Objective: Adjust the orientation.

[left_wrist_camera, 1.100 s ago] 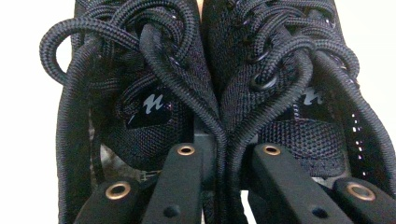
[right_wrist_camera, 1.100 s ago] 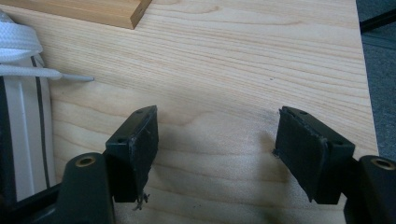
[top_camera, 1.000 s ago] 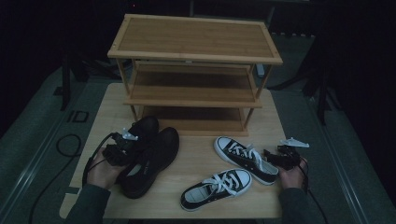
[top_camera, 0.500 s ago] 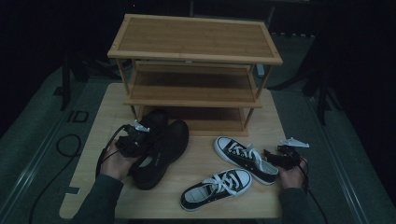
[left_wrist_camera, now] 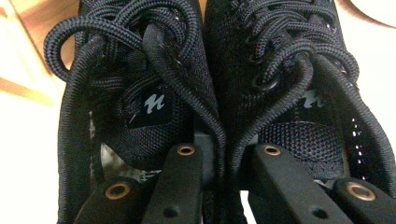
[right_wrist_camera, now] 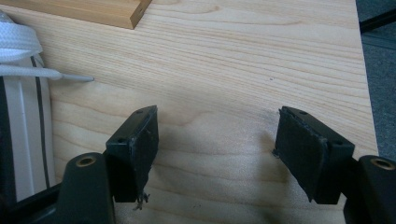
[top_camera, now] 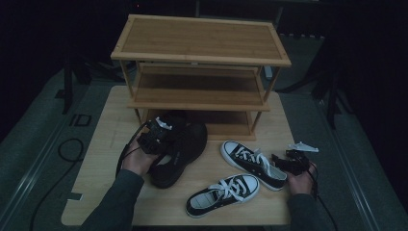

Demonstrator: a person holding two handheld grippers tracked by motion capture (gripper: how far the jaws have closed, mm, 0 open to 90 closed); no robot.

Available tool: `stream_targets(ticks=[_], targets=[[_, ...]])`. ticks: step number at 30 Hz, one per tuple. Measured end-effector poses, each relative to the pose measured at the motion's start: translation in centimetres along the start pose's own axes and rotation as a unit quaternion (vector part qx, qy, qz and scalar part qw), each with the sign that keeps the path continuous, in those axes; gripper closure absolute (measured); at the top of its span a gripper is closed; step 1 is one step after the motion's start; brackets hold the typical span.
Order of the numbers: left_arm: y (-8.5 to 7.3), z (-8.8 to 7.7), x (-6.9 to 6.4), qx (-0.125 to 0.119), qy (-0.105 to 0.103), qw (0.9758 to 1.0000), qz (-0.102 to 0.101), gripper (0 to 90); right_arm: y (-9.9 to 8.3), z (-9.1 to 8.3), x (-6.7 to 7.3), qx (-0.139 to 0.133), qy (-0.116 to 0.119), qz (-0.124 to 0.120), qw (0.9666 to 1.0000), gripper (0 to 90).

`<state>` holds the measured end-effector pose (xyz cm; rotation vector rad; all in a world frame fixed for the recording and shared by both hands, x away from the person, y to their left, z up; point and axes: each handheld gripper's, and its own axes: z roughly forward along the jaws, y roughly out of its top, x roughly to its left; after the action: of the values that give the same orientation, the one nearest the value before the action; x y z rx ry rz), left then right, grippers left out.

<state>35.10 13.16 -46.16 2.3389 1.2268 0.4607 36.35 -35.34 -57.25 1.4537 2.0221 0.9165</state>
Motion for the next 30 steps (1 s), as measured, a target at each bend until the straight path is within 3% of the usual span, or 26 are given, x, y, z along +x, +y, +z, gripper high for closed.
stream_targets(ticks=[30], targets=[[3.1, 2.7, -0.5, -0.006, 0.02, 0.9997, -0.014, 85.3, 0.0, 0.0, 0.0, -0.001, -0.001, -0.001, 1.0, 30.1]])
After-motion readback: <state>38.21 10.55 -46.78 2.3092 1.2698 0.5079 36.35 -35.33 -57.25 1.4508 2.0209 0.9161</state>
